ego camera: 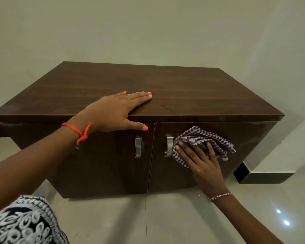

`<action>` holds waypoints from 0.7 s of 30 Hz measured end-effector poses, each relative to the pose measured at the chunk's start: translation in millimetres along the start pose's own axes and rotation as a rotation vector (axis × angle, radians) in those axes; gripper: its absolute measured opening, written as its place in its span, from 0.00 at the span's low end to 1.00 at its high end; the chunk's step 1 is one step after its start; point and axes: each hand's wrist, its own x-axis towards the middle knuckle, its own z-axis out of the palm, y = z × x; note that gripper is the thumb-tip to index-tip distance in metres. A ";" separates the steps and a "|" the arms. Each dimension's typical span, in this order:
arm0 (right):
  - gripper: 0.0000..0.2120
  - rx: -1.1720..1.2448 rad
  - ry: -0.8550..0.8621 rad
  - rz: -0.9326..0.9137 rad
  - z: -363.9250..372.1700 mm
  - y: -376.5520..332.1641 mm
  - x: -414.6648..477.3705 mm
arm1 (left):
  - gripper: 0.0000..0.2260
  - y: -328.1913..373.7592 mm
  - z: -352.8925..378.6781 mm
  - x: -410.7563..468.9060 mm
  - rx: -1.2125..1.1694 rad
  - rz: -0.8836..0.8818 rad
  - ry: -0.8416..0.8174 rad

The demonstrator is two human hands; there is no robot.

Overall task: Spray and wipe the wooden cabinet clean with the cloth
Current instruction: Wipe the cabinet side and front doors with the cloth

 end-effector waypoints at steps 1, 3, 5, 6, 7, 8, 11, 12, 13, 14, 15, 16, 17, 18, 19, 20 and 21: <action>0.32 -0.049 -0.007 -0.051 1.3 5.6 -3.4 | 0.40 0.0 -0.2 0.1 0.000 -0.002 -0.001; 0.28 -0.115 -0.047 -0.147 -1.2 16.8 -6.8 | 0.40 0.5 -0.2 0.3 -0.001 0.001 0.000; 0.27 -0.172 -0.049 -0.184 -8.8 24.2 -0.7 | 0.40 0.8 -0.2 -0.2 0.000 -0.001 0.005; 0.28 -0.192 -0.025 -0.171 -13.8 25.6 5.7 | 0.40 0.8 -0.3 -0.3 0.001 -0.003 0.003; 0.29 -0.203 0.009 -0.142 -19.4 26.3 14.7 | 0.40 0.7 -0.2 -0.3 0.001 -0.006 0.000; 0.31 -0.202 0.057 -0.106 -24.4 26.9 24.3 | 0.40 0.9 -0.2 -0.2 0.001 -0.007 -0.004; 0.31 -0.182 0.121 -0.083 -30.9 31.5 42.1 | 0.41 0.9 -0.6 0.3 -0.006 -0.014 -0.013; 0.31 -0.174 0.117 -0.100 -29.0 33.4 40.1 | 0.41 0.8 -0.7 0.6 -0.005 -0.015 -0.014; 0.32 -0.163 0.105 -0.117 -24.9 34.4 34.8 | 0.41 0.6 -0.4 0.6 -0.004 -0.015 -0.014; 0.32 -0.156 0.084 -0.140 -19.7 35.0 27.1 | 0.41 0.6 -0.1 0.8 -0.003 -0.015 -0.014; 0.32 -0.152 0.055 -0.168 -14.3 35.1 17.9 | 0.41 0.5 0.2 1.0 -0.002 -0.016 -0.016; 0.33 -0.149 0.028 -0.196 -9.4 34.6 7.8 | 0.40 0.1 0.9 1.4 -0.002 -0.016 -0.017; 0.34 -0.141 0.003 -0.218 -4.8 34.3 -0.7 | 0.40 -0.6 1.3 2.0 0.000 -0.015 -0.014; 0.34 -0.130 -0.024 -0.223 -2.2 34.1 -7.8 | 0.40 -1.3 1.3 2.0 0.000 -0.016 -0.012; 0.35 -0.115 -0.046 -0.200 -0.3 34.0 -13.8 | 0.40 -1.7 1.4 2.2 0.000 -0.018 -0.011; 0.36 -0.088 -0.054 -0.142 0.3 33.9 -18.0 | 0.40 -1.8 1.4 2.6 0.001 -0.017 -0.009; 0.37 -0.045 -0.045 -0.048 0.4 33.1 -19.6 | 0.40 -1.8 1.6 3.0 0.003 -0.016 -0.009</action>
